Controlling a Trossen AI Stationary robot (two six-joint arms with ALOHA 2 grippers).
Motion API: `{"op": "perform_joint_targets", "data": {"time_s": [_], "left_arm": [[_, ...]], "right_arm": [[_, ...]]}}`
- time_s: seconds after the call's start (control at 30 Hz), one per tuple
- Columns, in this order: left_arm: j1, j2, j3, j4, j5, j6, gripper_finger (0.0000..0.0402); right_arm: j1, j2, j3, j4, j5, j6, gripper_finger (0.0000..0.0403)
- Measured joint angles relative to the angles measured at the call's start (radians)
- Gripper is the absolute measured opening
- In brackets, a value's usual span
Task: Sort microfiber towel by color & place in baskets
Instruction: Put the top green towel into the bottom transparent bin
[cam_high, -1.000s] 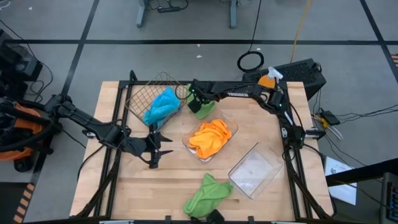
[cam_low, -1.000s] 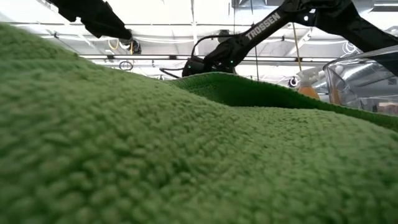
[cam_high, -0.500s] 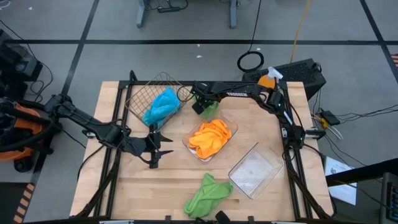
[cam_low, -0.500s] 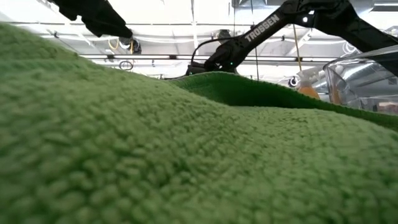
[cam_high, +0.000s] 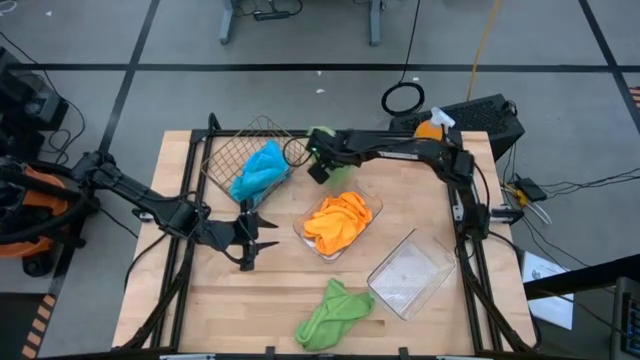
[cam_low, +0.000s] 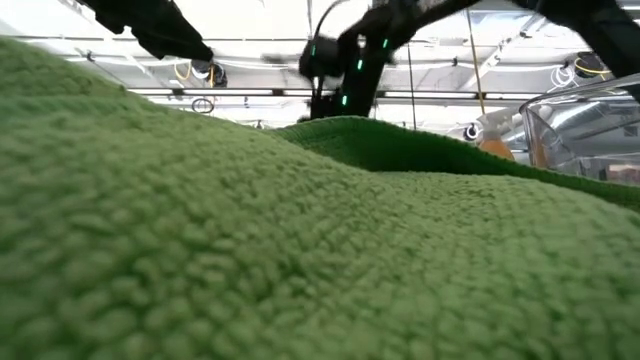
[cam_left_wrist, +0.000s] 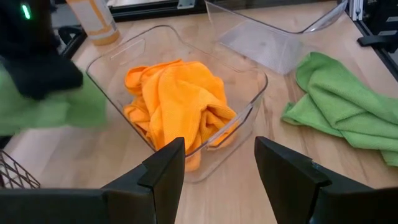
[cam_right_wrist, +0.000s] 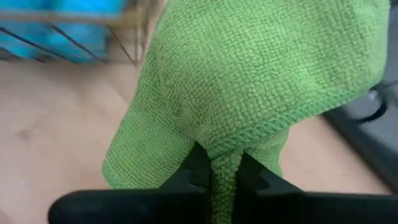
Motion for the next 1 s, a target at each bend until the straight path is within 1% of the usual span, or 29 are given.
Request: {"op": "perform_joint_targets", "data": {"time_s": [0.17, 0.33, 0.5, 0.63, 0.77, 0.87, 0.93, 1.0], "left_arm": [[0.0, 0.0, 0.0, 0.009, 0.0, 0.0, 0.02], [0.0, 0.0, 0.0, 0.041, -0.012, 0.023, 0.02], [-0.002, 0.0, 0.0, 0.127, -0.074, 0.105, 0.02], [-0.031, 0.003, 0.0, 0.215, -0.08, 0.169, 0.02], [-0.09, 0.022, 0.0, 0.322, -0.08, 0.286, 0.02], [-0.134, 0.048, 0.0, 0.465, -0.08, 0.441, 0.02], [-0.161, 0.072, 0.0, 0.564, -0.08, 0.554, 0.0202], [-0.177, 0.105, 0.0, 0.657, -0.08, 0.664, 0.021]], "right_arm": [[0.081, -0.148, 0.0, -0.007, 0.091, -0.017, 0.0011], [0.227, -0.276, 0.001, -0.015, 0.134, -0.028, 0.001], [0.417, -0.335, 0.001, -0.052, 0.202, 0.021, 0.0013], [0.57, -0.332, -0.012, -0.123, 0.323, 0.136, 0.0014], [0.696, -0.333, -0.087, -0.131, 0.446, 0.284, 0.0014], [0.769, -0.332, -0.148, -0.103, 0.483, 0.369, 0.0015], [0.808, -0.332, -0.192, -0.051, 0.504, 0.394, 0.0015], [0.835, -0.331, -0.222, -0.006, 0.519, 0.371, 0.0015]]}}
